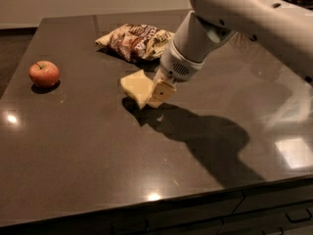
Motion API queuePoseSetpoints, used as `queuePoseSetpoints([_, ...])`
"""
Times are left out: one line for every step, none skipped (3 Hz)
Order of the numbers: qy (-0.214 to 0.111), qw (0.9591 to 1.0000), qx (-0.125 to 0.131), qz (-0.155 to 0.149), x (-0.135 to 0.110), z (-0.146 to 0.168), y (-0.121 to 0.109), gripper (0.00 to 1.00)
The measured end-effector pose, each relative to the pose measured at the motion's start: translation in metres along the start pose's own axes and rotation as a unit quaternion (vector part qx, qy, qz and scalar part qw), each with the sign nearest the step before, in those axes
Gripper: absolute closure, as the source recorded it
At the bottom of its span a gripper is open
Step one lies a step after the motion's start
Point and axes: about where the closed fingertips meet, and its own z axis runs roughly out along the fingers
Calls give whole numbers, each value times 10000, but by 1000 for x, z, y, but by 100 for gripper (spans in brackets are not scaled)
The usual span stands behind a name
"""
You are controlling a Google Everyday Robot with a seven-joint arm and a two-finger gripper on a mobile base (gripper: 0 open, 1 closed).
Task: Move sponge near brown chip bag
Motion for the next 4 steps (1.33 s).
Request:
queuePoseSetpoints([132,9990,225,352,10,-4,-37,100])
queuePoseSetpoints([334,9963,416,676,20,1,-65,84])
queuePoseSetpoints([459,9932,499,949,26,5,-82,61])
queuePoseSetpoints([463,9932,490,953,26,6,-82,37])
